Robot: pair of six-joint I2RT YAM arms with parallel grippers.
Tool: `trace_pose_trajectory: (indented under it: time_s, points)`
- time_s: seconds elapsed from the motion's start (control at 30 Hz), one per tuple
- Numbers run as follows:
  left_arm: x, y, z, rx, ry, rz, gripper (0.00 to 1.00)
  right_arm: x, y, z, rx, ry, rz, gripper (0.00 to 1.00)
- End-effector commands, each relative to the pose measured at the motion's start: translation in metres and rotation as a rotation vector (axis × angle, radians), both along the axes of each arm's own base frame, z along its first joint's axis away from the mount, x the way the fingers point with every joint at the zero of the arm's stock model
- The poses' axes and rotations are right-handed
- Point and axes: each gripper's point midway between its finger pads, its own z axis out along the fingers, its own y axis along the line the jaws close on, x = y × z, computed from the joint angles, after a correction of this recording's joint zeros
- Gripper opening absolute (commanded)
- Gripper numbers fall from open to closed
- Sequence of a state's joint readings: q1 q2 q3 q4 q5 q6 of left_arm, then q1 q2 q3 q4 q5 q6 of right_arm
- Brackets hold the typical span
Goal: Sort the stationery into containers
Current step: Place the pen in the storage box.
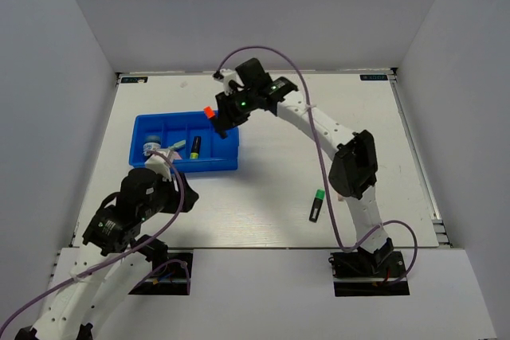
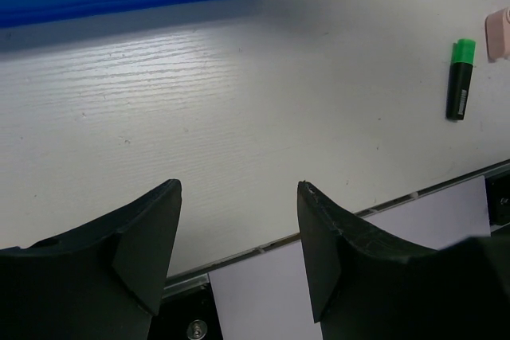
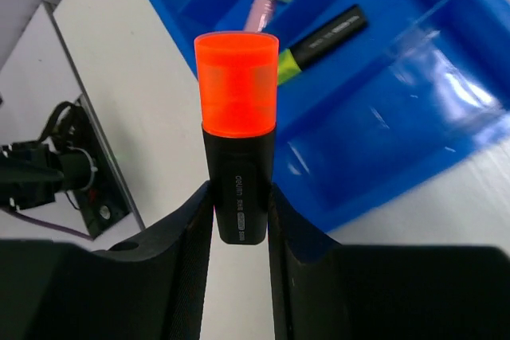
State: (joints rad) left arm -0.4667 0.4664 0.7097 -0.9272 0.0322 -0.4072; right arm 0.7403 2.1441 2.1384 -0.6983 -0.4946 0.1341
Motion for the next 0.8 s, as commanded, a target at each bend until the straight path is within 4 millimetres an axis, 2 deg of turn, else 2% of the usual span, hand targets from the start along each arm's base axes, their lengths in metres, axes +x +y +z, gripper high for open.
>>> trace_pose_trajectory:
  time_s: [0.0, 0.03, 0.1, 0.13, 0.17, 0.2, 0.27, 0.3, 0.37, 0.4, 0.5, 0.53, 0.6, 0.67, 0.7, 0.73, 0.77]
  points:
    - [0.000, 0.005, 0.016, -0.023, -0.034, 0.043, 0.70, 0.004, 0.040, -0.007, 0.109, 0.035, -0.042, 0.00]
    - [-0.002, 0.006, 0.017, -0.025, -0.033, 0.043, 0.70, 0.016, 0.055, -0.003, 0.160, -0.025, -0.053, 0.00]
    - [-0.003, 0.010, 0.020, -0.017, -0.037, 0.065, 0.70, 0.017, 0.071, 0.003, 0.204, -0.048, -0.059, 0.00]
    - [-0.005, 0.012, 0.019, -0.014, -0.029, 0.069, 0.70, 0.026, 0.079, -0.006, 0.213, -0.075, -0.076, 0.00]
    - [-0.006, 0.013, 0.020, -0.013, -0.027, 0.073, 0.70, 0.032, 0.087, 0.014, 0.256, -0.130, -0.065, 0.00]
    - [-0.006, 0.014, 0.022, -0.016, -0.032, 0.077, 0.70, 0.031, 0.096, 0.002, 0.249, -0.143, -0.050, 0.00]
    - [-0.007, 0.015, 0.021, -0.020, -0.024, 0.089, 0.69, 0.039, 0.102, 0.002, 0.262, -0.199, -0.058, 0.00]
    - [-0.007, 0.015, 0.021, -0.021, -0.025, 0.091, 0.69, 0.042, 0.104, -0.012, 0.243, -0.203, -0.052, 0.00]
    - [-0.007, 0.015, 0.022, -0.027, -0.024, 0.098, 0.69, 0.041, 0.107, -0.026, 0.230, -0.219, -0.047, 0.00]
    - [-0.008, 0.015, 0.017, -0.023, -0.016, 0.099, 0.69, 0.045, 0.107, -0.039, 0.212, -0.219, -0.047, 0.01]
    - [-0.007, 0.014, 0.014, -0.029, -0.004, 0.098, 0.69, 0.049, 0.103, -0.057, 0.180, -0.224, -0.042, 0.30]
    - [-0.007, 0.012, 0.014, -0.033, 0.000, 0.095, 0.69, 0.047, 0.101, -0.061, 0.174, -0.217, -0.034, 0.56]
    - [-0.005, 0.010, 0.012, -0.035, 0.003, 0.090, 0.69, 0.044, 0.096, -0.057, 0.173, -0.221, -0.022, 0.65]
    - [-0.004, 0.008, 0.009, -0.035, 0.014, 0.084, 0.67, 0.041, 0.094, -0.050, 0.189, -0.227, -0.009, 0.67]
    - [-0.002, 0.006, 0.011, -0.042, 0.006, 0.076, 0.56, 0.036, 0.091, -0.035, 0.210, -0.249, -0.001, 0.63]
    - [0.000, 0.004, 0.009, -0.033, 0.020, 0.074, 0.50, 0.038, 0.087, -0.028, 0.219, -0.258, -0.007, 0.55]
    - [0.000, 0.000, 0.011, -0.048, 0.018, 0.053, 0.43, 0.037, 0.083, -0.011, 0.239, -0.276, -0.010, 0.48]
